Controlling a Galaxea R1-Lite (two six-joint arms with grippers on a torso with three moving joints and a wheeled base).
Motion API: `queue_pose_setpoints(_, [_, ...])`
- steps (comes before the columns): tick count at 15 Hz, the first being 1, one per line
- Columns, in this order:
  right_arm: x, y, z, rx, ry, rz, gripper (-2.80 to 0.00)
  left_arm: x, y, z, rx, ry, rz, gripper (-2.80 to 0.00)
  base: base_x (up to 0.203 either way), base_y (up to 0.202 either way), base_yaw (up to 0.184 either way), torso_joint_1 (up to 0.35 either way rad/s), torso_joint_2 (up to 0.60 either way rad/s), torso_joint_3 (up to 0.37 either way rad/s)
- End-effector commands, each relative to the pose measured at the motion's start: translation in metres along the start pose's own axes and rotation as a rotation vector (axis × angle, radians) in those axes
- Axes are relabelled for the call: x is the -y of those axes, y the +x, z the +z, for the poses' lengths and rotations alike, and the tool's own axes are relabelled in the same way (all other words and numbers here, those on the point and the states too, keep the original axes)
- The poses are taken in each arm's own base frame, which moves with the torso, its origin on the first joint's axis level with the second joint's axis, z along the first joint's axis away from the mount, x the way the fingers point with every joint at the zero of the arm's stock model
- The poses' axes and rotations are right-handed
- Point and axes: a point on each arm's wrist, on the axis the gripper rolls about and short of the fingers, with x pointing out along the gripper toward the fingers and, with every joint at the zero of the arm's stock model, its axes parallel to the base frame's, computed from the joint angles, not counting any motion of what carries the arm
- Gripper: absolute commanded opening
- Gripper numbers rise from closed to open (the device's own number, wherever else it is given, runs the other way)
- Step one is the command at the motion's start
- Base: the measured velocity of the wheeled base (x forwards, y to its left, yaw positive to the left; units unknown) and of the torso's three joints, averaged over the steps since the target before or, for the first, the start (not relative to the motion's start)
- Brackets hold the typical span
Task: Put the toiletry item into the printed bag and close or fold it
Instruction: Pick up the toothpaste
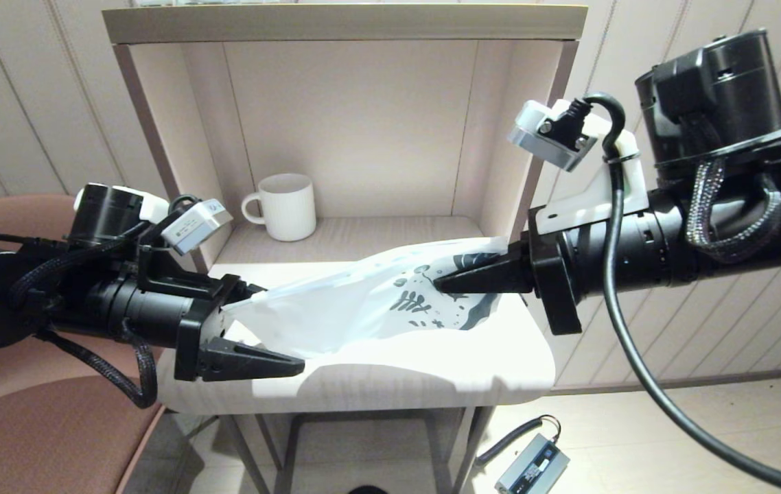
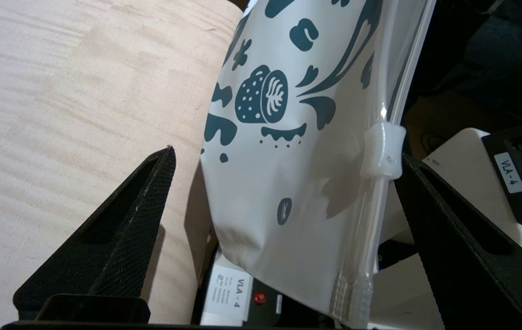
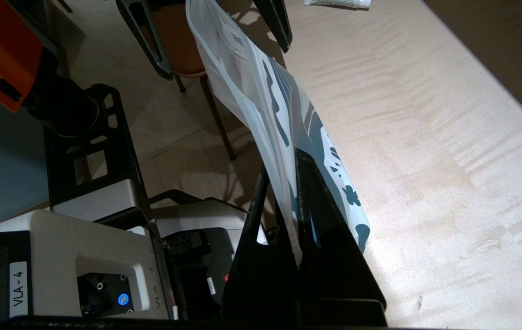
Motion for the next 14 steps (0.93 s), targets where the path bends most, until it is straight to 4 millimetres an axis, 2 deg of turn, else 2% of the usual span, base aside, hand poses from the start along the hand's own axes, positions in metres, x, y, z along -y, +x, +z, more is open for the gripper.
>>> queue_pose_setpoints(1, [0.0004, 0.0013, -0.0004, -0.003, 0.000, 0.005, -2.80, -0.0003, 0.0006, -0.0003, 0.002, 0.001, -0.007, 0.00, 0.000, 0.000, 0.000, 0.000, 0.00, 0.000])
queue_pose_setpoints(6, [0.0007, 0.0021, -0.0011, -0.005, 0.001, 0.007, -2.80, -0.0005, 0.0007, 0.0024, 0.005, -0.016, -0.007, 0.00, 0.000, 0.000, 0.000, 0.000, 0.00, 0.000])
queue_pose_setpoints(7, [0.0008, 0.0023, -0.0014, -0.005, 0.001, 0.007, -2.80, -0.0005, 0.0007, 0.0024, 0.005, -0.026, -0.007, -2.80, 0.000, 0.000, 0.000, 0.000, 0.00, 0.000])
queue_pose_setpoints(14, [-0.0004, 0.0012, -0.0013, -0.003, -0.002, 0.011, -2.80, -0.0007, 0.0005, 0.0071, 0.017, -0.031, -0.006, -2.80, 0.000, 0.000, 0.000, 0.000, 0.00, 0.000])
